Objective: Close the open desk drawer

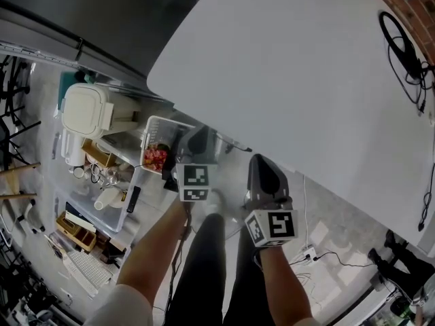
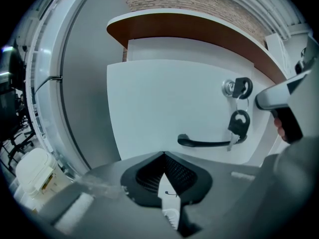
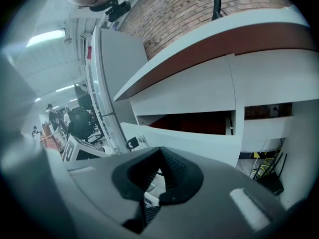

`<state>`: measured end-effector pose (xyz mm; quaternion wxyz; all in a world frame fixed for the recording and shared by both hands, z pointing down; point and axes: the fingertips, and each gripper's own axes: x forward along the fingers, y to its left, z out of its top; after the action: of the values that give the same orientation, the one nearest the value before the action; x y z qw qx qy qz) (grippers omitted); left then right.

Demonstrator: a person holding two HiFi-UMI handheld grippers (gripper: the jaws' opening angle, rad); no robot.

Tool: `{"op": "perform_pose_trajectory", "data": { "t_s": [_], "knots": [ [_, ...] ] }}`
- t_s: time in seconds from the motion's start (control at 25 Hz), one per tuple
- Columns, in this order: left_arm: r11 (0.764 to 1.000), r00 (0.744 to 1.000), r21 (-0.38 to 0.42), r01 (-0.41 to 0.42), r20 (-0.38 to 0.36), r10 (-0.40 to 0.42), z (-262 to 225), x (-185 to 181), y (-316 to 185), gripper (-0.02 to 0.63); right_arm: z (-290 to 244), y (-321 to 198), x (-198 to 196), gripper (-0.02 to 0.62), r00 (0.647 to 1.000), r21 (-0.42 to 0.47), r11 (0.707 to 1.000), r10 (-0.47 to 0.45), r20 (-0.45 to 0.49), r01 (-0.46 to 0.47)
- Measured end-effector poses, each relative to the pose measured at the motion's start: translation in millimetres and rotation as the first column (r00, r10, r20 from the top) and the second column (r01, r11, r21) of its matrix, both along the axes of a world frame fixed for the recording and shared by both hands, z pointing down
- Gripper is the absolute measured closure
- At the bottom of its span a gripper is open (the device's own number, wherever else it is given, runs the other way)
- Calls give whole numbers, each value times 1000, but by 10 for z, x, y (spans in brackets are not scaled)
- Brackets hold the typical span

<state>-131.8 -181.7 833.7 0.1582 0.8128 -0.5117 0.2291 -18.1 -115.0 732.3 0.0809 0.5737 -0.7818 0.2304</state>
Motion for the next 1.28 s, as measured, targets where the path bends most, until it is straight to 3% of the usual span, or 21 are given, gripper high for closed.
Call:
{"op": "perform_pose_trajectory", "data": {
  "t_s": [0.56,1.28],
  "knots": [
    [1000,1000,4,-9,-2,9,6,174,-309,586,14,-318,184,591,1000,-1,1000,28,-3,-28],
    [998,999,41,-54,-1,55,-9,302,-548,586,-7,-557,303,591,995,60,994,91,-51,-88]
  ]
}}
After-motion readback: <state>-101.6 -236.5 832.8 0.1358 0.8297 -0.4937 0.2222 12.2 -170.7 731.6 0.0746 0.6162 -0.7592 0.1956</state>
